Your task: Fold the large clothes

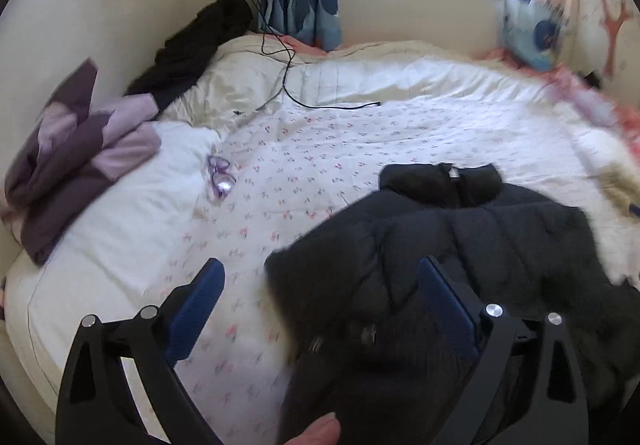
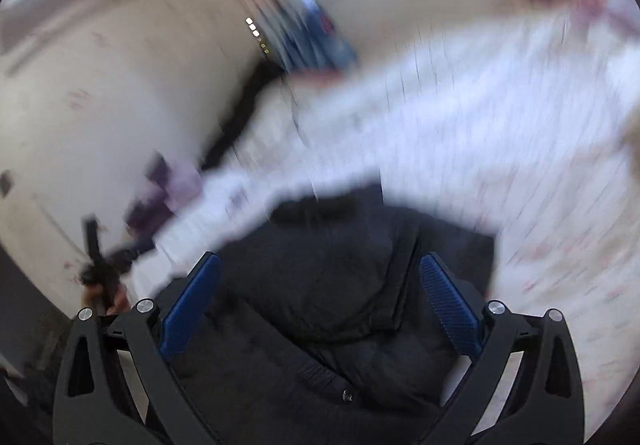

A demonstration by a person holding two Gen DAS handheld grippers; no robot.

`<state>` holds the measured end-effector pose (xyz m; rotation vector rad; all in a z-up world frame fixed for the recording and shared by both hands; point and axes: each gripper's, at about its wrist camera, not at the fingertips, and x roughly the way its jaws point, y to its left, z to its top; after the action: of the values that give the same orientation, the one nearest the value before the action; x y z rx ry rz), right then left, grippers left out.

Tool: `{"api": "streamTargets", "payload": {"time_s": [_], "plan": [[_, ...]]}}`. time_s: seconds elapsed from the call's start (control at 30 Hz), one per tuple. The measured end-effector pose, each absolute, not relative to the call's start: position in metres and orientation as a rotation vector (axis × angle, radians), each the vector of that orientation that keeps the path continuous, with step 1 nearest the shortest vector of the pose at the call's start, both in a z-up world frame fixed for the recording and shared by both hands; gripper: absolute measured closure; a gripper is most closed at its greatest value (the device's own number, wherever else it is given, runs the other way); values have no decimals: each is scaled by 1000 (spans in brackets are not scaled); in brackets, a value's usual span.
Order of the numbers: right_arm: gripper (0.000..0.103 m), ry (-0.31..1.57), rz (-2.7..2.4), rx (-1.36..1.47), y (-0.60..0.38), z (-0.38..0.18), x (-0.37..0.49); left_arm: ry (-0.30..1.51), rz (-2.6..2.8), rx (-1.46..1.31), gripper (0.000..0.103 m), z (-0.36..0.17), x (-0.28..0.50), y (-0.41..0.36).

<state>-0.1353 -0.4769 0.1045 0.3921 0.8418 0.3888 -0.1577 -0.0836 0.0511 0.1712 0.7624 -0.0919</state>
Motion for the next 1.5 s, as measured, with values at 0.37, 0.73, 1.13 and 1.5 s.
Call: {"api": "streamTargets", "payload": {"time_s": [0.37, 0.73, 1.13, 1.5], "plan": [[7, 1062, 1166, 210, -288, 69, -292, 950, -316, 251, 10, -32, -225, -115], [7, 1013, 951, 187, -350, 130, -308, 870, -472, 211, 10, 47, -328, -45], [7, 1090, 689, 819, -335, -32, -130, 972, -717, 363, 10, 41, -203, -214], [7, 1046, 647, 919, -388, -48, -165, 865, -345, 876, 64, -43, -164, -284]]}}
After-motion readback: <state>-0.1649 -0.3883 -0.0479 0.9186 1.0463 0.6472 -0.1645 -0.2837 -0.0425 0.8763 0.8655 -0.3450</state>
